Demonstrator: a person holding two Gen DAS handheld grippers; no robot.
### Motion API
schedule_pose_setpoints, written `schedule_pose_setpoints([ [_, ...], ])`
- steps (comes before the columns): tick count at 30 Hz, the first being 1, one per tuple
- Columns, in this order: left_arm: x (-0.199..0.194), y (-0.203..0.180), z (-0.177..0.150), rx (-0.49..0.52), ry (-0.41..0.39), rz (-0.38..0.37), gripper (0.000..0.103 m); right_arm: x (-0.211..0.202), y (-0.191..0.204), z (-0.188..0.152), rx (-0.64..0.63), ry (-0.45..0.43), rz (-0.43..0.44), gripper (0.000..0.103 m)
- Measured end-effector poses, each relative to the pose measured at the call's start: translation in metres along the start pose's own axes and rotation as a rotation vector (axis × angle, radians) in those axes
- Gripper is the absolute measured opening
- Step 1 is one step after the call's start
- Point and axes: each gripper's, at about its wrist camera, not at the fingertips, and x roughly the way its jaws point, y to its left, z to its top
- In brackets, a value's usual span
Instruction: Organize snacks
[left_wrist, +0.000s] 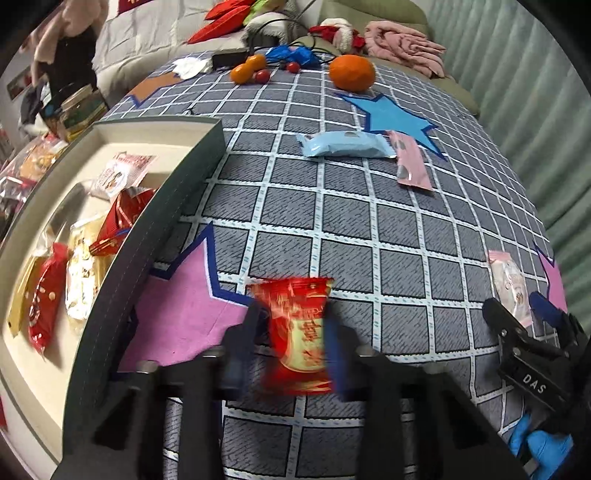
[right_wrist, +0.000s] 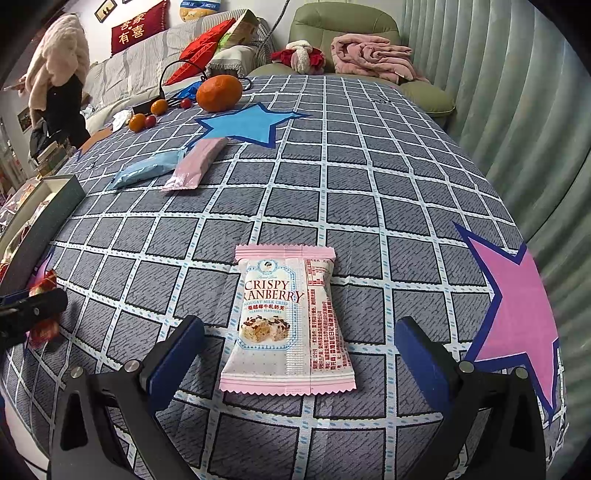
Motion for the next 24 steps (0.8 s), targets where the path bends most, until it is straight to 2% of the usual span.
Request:
schedule_pose_setpoints([
  [5,0.009,-0.007,0.018,0.069,-0.015,-0.063,0.028,0.0,0.0,0.0,0.0,0.0,0.0,0.103],
  [8,0.014,-0.016,0.025,0.136,-0.021,-0.046,0.036,0.0,0.0,0.0,0.0,-0.001,0.0,0.103],
  [9,0.015,-0.018,0.025,0.149,-0.022,-0.054,0.051,0.0,0.0,0.0,0.0,-0.001,0.0,0.103],
  [10,0.016,-0.02,0.024,0.166,-0.022,-0.06,0.074,0.0,0.0,0.0,0.0,-0.001,0.0,0.103],
  [11,0.019,-0.022,0.022,0.172,-0.016,-0.054,0.083,0.0,0.0,0.0,0.0,-0.001,0.0,0.103],
  [14,0.019,-0.028,0.013,0.222,-0.06,-0.026,0.086,0.0,0.0,0.0,0.0,-0.001,0.0,0.103],
  [18,0.025,-0.03,0.012,0.222,-0.059,-0.039,0.103,0.0,0.0,0.0,0.0,-0.002,0.0,0.103],
  [24,0.025,-0.03,0.01,0.223,-0.087,-0.043,0.103,0.0,0.0,0.0,0.0,-0.001,0.0,0.103],
])
